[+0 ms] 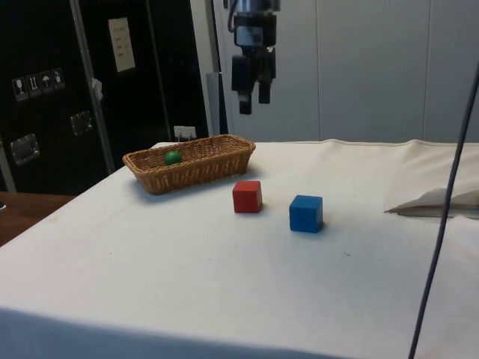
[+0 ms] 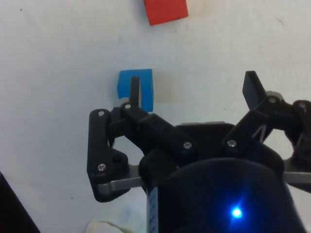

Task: Place all non-red objects into the basket.

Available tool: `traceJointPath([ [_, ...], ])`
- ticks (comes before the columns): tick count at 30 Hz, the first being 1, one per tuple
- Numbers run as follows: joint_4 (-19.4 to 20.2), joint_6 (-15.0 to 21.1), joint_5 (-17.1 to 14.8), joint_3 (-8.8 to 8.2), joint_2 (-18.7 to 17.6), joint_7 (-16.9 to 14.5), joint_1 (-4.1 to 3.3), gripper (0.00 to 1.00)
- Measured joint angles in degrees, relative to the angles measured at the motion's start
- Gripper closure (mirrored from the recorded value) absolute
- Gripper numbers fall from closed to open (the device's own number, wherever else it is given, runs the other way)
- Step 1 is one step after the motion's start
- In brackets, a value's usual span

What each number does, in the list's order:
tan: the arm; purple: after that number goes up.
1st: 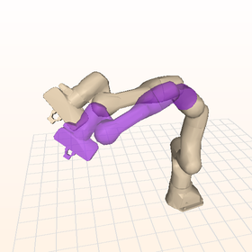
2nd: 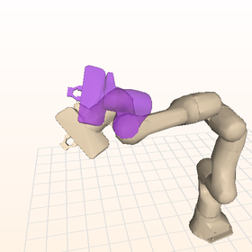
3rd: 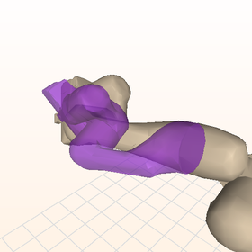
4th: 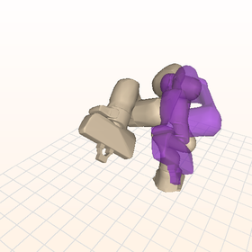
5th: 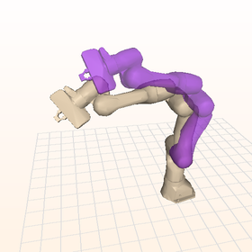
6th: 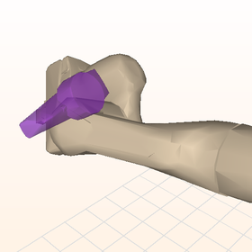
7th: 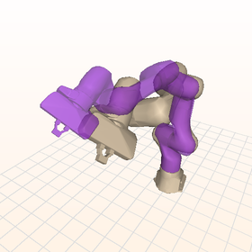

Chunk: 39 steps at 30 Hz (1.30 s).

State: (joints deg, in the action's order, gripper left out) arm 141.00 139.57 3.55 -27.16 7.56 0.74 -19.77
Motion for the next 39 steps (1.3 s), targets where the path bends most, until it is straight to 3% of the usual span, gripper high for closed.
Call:
traceJointPath([
  [21,13.1,6.1,1.9,1.03,7.9,1.7,0.0,0.0],
  [39,20.9,13.5,1.9,6.7,7.8,6.4,0.0,0.0],
])
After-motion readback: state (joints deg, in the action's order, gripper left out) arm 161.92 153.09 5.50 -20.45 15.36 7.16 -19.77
